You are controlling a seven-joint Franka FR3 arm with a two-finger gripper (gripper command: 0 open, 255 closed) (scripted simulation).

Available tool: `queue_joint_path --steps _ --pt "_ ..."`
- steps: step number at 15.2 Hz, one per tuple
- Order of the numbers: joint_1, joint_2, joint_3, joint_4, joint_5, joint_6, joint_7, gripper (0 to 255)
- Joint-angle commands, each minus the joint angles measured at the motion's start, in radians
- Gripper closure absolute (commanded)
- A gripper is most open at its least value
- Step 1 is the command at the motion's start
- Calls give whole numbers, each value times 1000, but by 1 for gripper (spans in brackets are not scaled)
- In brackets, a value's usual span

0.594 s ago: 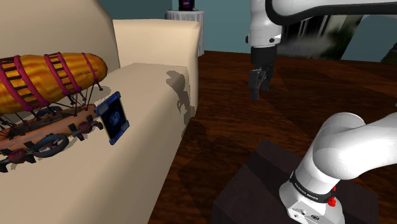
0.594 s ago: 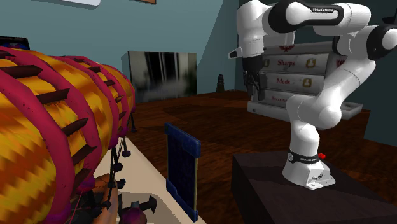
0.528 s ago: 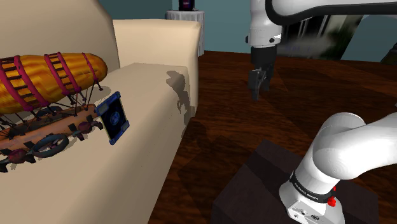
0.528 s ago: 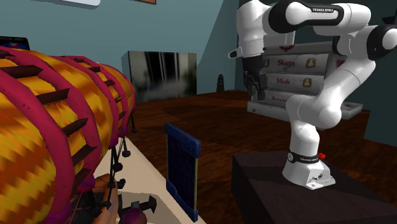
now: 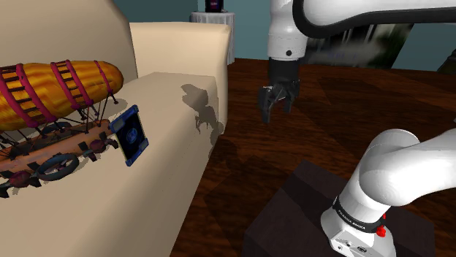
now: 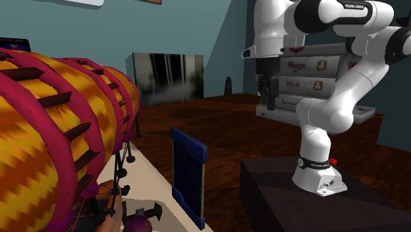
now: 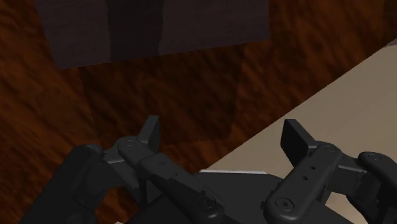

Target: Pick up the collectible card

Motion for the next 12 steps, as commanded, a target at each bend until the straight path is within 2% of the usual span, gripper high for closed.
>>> queue_joint_path --steps 1,7,12 --pt "-7 24 54 27 35 39 93 0" --pt "-50 121 219 113 90 176 355 0" --pt "-122 235 365 227 73 279 582 0"
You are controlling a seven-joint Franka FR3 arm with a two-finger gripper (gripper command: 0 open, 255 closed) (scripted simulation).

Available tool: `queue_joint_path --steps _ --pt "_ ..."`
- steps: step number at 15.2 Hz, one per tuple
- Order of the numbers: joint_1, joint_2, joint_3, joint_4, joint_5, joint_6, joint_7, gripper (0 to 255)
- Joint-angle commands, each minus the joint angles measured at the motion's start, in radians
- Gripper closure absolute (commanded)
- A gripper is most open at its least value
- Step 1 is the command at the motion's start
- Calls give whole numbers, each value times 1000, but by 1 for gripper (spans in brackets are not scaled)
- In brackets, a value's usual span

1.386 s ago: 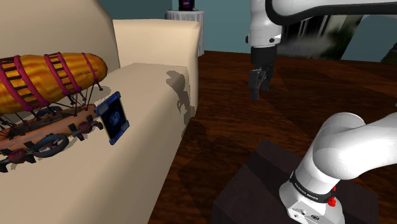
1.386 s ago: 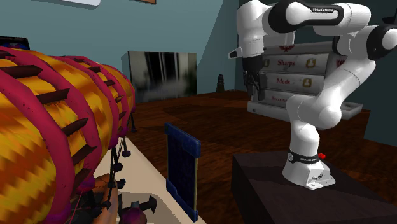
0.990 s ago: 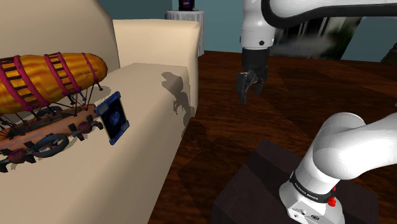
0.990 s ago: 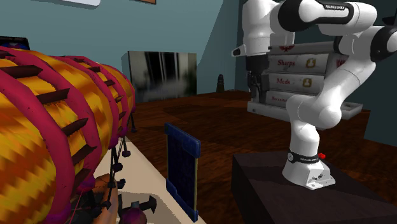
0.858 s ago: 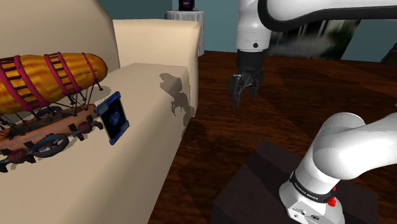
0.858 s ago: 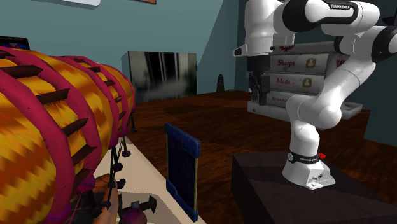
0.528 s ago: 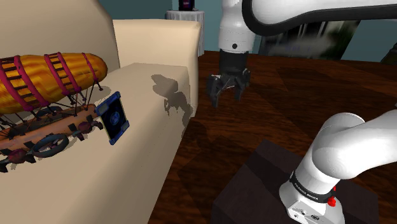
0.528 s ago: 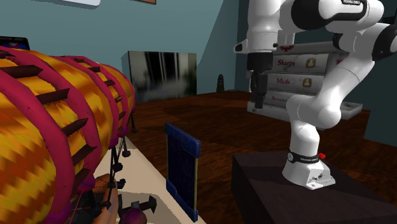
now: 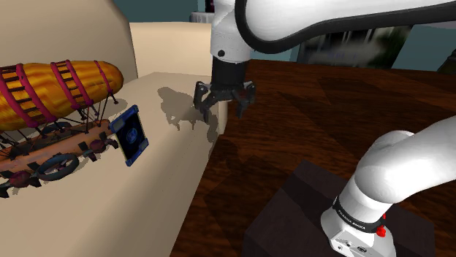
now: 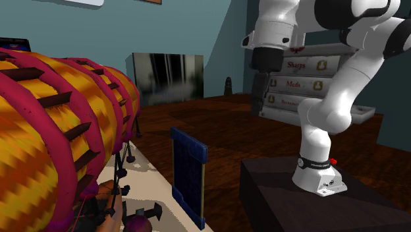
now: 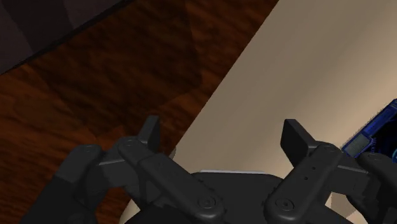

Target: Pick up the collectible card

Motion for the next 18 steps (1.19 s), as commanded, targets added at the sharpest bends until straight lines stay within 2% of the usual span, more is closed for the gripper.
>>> queue_joint_path --steps 1,5,8,11,13,14,15,16,18 --pt "-33 47 63 51 -16 37 101 0" --pt "-122 166 197 175 -97 95 303 0" --pt "-202 275 316 286 -203 119 473 0" --pt "-286 423 459 415 -374 112 673 0" --pt "-314 570 561 517 -554 74 837 0" --pt "-293 659 592 575 -662 39 924 0" --pt "-248 743 599 636 -765 -4 1000 0" --pt "-182 812 578 700 -846 -46 1059 0" --pt "-40 920 509 833 -967 -121 1139 0"
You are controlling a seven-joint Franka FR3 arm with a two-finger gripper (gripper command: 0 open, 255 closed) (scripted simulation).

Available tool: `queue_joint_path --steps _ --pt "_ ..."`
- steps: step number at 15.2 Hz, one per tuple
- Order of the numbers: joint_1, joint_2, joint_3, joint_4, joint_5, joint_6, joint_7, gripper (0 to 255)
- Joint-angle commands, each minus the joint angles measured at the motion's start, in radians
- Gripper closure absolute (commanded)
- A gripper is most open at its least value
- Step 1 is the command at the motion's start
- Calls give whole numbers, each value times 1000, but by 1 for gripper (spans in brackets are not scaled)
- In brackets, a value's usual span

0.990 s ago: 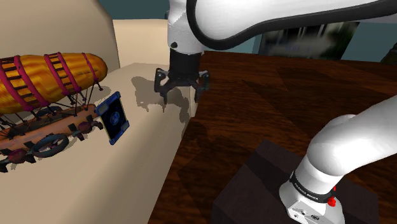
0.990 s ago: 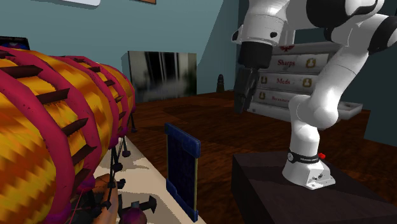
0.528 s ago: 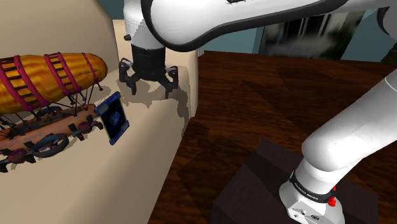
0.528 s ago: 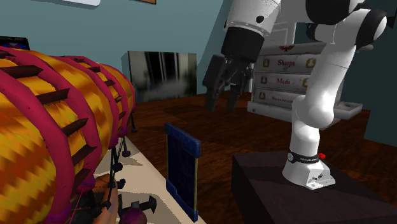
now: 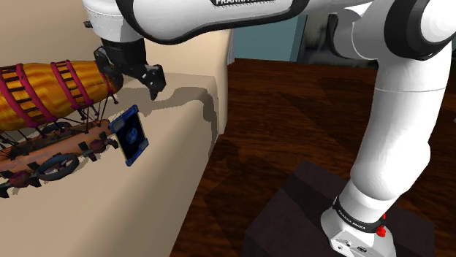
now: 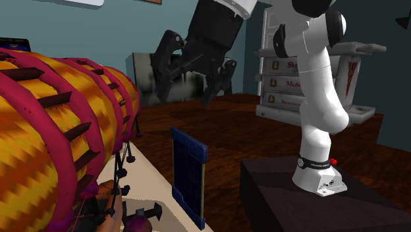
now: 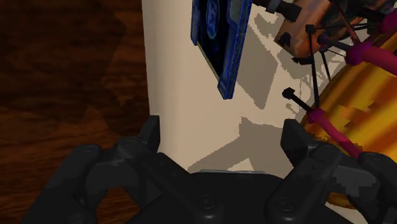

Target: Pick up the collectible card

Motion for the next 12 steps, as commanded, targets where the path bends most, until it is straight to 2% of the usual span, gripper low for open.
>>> queue_joint_path --steps 1,10,11,12 --pt "104 78 -45 108 -97 -65 67 0" --pt "58 59 -44 -17 -89 37 106 0" --pt "56 59 -44 -17 -89 38 104 255" --pt "57 59 -44 -17 -89 38 104 255"
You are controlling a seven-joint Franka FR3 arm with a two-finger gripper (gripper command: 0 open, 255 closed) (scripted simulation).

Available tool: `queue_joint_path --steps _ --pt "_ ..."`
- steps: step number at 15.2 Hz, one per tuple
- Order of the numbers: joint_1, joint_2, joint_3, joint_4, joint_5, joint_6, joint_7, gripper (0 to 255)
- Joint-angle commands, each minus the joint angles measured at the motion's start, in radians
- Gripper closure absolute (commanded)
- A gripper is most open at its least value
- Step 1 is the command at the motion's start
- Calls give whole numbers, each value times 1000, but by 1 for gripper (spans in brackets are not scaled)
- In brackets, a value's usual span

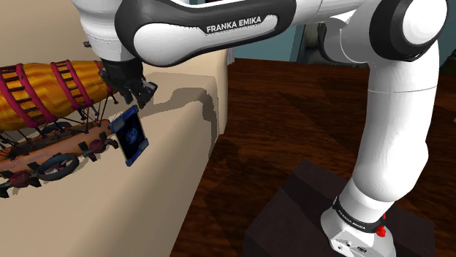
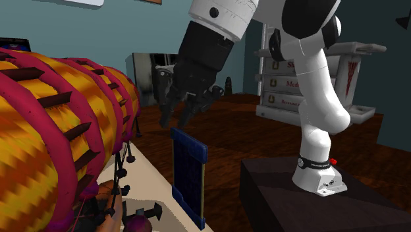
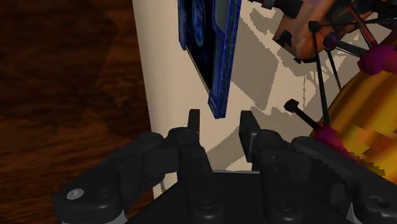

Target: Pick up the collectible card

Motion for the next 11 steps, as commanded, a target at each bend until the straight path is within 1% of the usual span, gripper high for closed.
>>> queue_joint_path --steps 1,8,11 --pt "-1 0 0 -1 0 1 0 255" --pt "1 0 0 -1 0 0 2 255" --pt "17 5 0 45 0 -38 -14 255"
